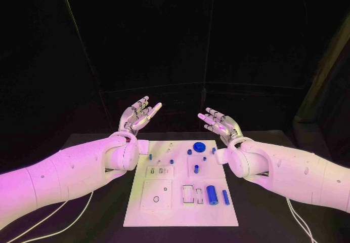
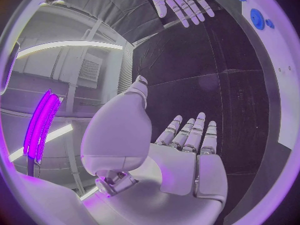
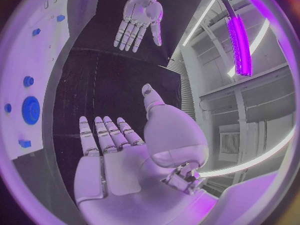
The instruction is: Assemble the parts on the task board
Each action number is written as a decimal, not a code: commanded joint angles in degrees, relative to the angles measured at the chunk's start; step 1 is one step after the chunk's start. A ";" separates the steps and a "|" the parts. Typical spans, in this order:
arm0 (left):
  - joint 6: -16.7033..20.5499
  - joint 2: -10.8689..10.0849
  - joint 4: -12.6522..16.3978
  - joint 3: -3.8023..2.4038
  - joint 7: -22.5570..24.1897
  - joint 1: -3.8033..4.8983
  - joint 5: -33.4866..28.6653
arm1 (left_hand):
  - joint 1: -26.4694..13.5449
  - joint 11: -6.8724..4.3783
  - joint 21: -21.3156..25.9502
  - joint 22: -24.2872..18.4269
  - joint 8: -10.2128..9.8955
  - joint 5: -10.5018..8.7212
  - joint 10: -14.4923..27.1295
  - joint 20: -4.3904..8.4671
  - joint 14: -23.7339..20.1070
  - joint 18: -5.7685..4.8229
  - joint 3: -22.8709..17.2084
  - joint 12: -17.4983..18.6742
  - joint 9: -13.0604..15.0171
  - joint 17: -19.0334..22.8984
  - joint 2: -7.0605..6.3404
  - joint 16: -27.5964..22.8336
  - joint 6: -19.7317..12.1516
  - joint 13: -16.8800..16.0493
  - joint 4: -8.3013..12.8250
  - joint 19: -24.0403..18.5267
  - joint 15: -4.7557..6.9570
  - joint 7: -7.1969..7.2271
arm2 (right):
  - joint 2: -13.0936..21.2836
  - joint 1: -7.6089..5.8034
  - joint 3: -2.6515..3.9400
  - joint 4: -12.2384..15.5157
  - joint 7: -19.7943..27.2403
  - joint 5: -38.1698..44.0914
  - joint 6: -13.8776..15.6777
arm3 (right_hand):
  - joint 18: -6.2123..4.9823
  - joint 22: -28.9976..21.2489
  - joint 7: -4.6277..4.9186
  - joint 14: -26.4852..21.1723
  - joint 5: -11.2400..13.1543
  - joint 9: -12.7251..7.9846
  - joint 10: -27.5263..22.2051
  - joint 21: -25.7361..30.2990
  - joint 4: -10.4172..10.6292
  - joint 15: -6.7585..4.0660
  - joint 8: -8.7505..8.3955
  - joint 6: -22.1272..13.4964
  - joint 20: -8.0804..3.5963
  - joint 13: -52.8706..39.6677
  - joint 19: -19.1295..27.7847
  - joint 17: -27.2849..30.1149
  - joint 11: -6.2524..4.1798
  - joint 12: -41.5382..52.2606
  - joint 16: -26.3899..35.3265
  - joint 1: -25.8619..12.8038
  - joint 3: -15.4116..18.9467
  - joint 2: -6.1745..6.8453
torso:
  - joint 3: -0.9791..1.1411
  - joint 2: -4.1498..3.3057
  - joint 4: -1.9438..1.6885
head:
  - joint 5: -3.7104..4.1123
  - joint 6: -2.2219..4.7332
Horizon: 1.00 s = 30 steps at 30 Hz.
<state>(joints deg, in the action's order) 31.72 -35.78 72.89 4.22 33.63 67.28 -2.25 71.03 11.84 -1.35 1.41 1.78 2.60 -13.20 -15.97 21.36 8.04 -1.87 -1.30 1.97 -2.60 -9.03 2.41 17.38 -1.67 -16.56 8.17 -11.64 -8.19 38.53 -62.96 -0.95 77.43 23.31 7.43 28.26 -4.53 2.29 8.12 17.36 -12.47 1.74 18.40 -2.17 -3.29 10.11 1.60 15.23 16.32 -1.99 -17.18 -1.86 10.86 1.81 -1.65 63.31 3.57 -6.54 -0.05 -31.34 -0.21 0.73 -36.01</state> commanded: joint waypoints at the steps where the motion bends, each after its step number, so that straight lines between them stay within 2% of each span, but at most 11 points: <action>1: -5.65 0.39 -0.75 0.07 3.80 0.38 -0.80 | 1.50 0.60 -0.39 0.23 0.35 0.24 -0.80 -0.67 1.80 0.72 -0.22 -0.46 0.16 -0.26 0.19 0.46 0.94 -0.11 -0.43 0.71 -0.34 -6.04 | -0.85 -0.55 -0.08 -1.82 -3.92 6.23 -11.00 | -3.01 2.06 6.91 16.55 -0.22 0.90 12.83 -4.16 -3.34 1.86 1.39 8.79 0.35 -1.02 -14.59 -1.34 2.32 1.87 -2.62 6.90 -0.94 -0.86 | -0.01 0.00 0.00 | 0.00 0.00; 3: -5.65 0.39 -0.75 0.07 3.80 0.38 -0.80 | 1.80 0.79 -0.67 0.40 0.45 0.24 -1.52 -0.67 3.23 0.66 -0.42 -0.57 0.23 -0.45 0.49 0.77 1.48 -0.19 -0.38 1.57 -0.47 -6.23 | -1.19 -0.72 -0.13 -2.51 -4.38 6.90 -12.29 | -4.53 3.13 6.48 28.52 -0.16 1.82 24.66 -6.78 -4.35 1.30 3.13 17.04 0.15 -2.06 -22.23 -2.31 2.09 4.35 -5.24 8.36 -1.31 -0.88 | -0.01 0.00 0.00 | 0.00 0.00; 5: -5.65 0.39 -0.75 0.07 3.80 0.38 -0.80 | 2.48 0.94 -1.16 0.69 0.50 0.23 -2.06 -0.71 5.53 0.57 -0.55 -0.63 0.27 -0.74 0.60 1.30 1.87 -0.23 -0.33 3.05 -0.63 -6.38 | -1.39 -0.82 -0.16 -2.92 -4.67 7.31 -13.06 | -5.74 3.69 5.89 34.88 -0.18 2.65 32.53 -8.56 -4.98 -0.03 4.83 24.56 -0.01 -2.75 -25.94 -2.87 0.83 6.65 -7.35 8.99 -1.49 -0.69 | -0.01 0.00 0.00 | 0.00 0.00; 8: -5.65 0.39 -0.75 0.07 3.80 0.38 -0.80 | 4.42 0.95 -1.93 1.08 0.67 0.21 -3.48 -0.65 8.73 0.39 -0.03 -0.75 0.39 -1.07 0.83 1.99 3.08 -0.35 -0.27 5.32 -0.68 -6.40 | -1.57 -0.91 -0.18 -3.28 -4.91 7.66 -13.74 | -6.14 3.35 5.03 38.41 0.13 2.59 35.93 -9.20 -6.07 -0.94 5.07 30.62 -0.42 -1.88 -28.80 -2.06 -0.07 6.36 -6.95 9.63 -1.80 -0.35 | -0.01 0.00 0.00 | 0.00 0.00; 9: -7.10 -1.16 -1.46 0.12 2.68 0.30 -1.46 | 4.94 1.10 -2.30 1.27 0.83 0.19 -4.50 -0.66 10.41 0.37 -0.01 -0.90 0.48 -1.25 1.13 2.40 3.98 -0.44 -0.25 6.47 -0.68 -6.51 | 0.33 -0.93 -0.16 -5.48 -2.03 18.55 -5.22 | -6.13 3.09 4.90 38.87 0.25 2.42 36.41 -9.06 -6.46 -0.99 4.82 31.52 -0.47 -1.68 -29.11 -1.85 -0.15 5.94 -6.48 9.87 -1.98 -0.32 | 0.11 -0.82 0.26 | 0.20 -0.17; 12: -7.69 -1.35 -1.61 0.16 2.54 0.26 -1.47 | 6.06 1.76 -3.42 1.81 1.45 0.13 -8.92 -0.70 15.44 0.30 -0.18 -1.65 0.84 -1.80 1.97 3.78 7.21 -0.87 -0.04 9.84 -0.85 -7.13 | 0.57 -0.94 -0.15 -5.51 -1.78 20.28 -4.64 | -6.13 2.54 4.66 39.58 0.64 2.17 37.21 -8.71 -7.43 -1.09 4.30 33.53 -0.53 -1.59 -29.56 -1.74 -0.33 5.05 -5.46 10.52 -2.41 -0.21 | 0.12 -0.96 0.30 | 0.26 -0.06; 15: -8.27 -1.78 -1.41 0.19 2.45 0.24 -1.20 | 7.64 2.42 -6.75 3.45 3.16 0.12 -21.00 -0.70 21.71 0.23 -0.70 -4.43 1.70 -2.57 3.41 6.09 14.43 -2.15 0.80 19.23 -1.08 -7.60 | 0.98 -0.95 -0.14 -5.37 -1.70 21.76 -4.27 | -6.15 2.20 4.54 40.19 1.02 2.10 37.83 -8.54 -8.17 -1.20 3.91 34.91 -0.61 -1.59 -29.96 -1.74 -0.46 4.46 -4.84 10.97 -2.69 -0.07 | 0.16 -1.15 0.21 | 0.39 -0.10; 18: -8.80 -2.33 -1.04 0.20 2.34 0.23 -0.77 | 8.60 1.27 -10.63 5.13 5.16 0.19 -31.99 -0.59 26.71 1.26 -0.60 -7.19 2.59 -3.04 4.53 7.96 22.81 -3.00 2.15 29.30 0.24 -7.00 | 1.30 -1.02 -0.12 -5.36 -1.91 23.92 -4.07 | -6.13 1.92 4.39 41.47 1.50 2.04 39.03 -8.59 -9.33 -1.50 3.39 36.12 -0.87 -1.58 -30.91 -1.76 -0.73 3.87 -4.29 11.65 -3.15 0.08 | 0.07 -1.45 0.28 | 0.43 -0.09; 22: -9.23 -3.55 0.09 0.21 2.13 0.23 0.02 | 9.61 -0.12 -13.24 5.87 6.78 0.15 -36.81 -0.23 31.99 2.49 -0.25 -8.32 3.13 -3.24 5.72 9.37 30.83 -2.73 4.32 35.62 2.04 -5.84 | 1.51 -1.64 -0.10 -5.63 -2.94 29.69 -4.04 | -6.14 2.02 3.73 44.86 2.99 2.12 42.20 -9.66 -12.02 -2.61 3.31 38.75 -2.01 -1.58 -33.97 -1.96 -1.59 3.57 -4.37 13.30 -4.16 0.25 | 0.13 -2.18 0.24 | 0.36 -0.04; 25: -9.99 -4.73 1.32 0.21 1.63 0.23 0.77 | 10.35 -1.34 -14.85 6.28 7.45 0.21 -40.68 1.03 36.42 2.53 -0.16 -9.30 3.17 -3.79 6.47 10.71 33.76 -2.76 5.90 39.76 3.42 -4.92 | 1.51 -2.27 -0.09 -5.88 -4.36 34.58 -4.65 | -6.14 2.31 3.16 48.28 3.03 2.17 44.83 -10.88 -13.31 -3.88 3.37 40.56 -3.28 -1.63 -36.69 -2.36 -2.46 3.45 -5.05 13.84 -5.02 0.14 | 0.11 -2.73 0.19 | 0.55 0.06; 30: -12.30 -7.18 4.23 0.21 0.63 0.24 2.42 | 10.71 -2.62 -16.81 6.78 7.87 0.19 -45.51 2.88 42.51 2.68 0.00 -10.29 2.98 -5.00 7.59 12.50 36.76 -2.95 7.37 44.93 5.30 -4.28 | 1.38 -3.61 -0.08 -6.05 -8.10 45.37 -6.06 | -6.11 3.47 2.47 53.65 2.71 2.22 48.70 -13.94 -13.38 -5.85 3.41 42.77 -5.69 -1.76 -41.77 -3.37 -3.77 3.40 -6.46 14.55 -6.19 0.68 | -0.05 -3.93 0.03 | 0.64 0.30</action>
<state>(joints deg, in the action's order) 22.63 -42.52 76.25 4.48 34.89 67.42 -1.95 81.95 9.32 -18.01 8.16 9.33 2.66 -58.32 -13.21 63.38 9.78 -1.84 -11.32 5.02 -7.50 -1.91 14.71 53.92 -4.54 -9.35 52.72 -6.52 -12.56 40.01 -66.18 -1.08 71.29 18.54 41.53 23.01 -10.27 4.70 11.50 64.37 -10.18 3.85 61.98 -12.96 -15.21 6.53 5.10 54.47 13.21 -3.56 -52.95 -4.27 8.62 5.69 -6.68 76.24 -1.24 -6.43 0.02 -34.29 -0.01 1.30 -35.89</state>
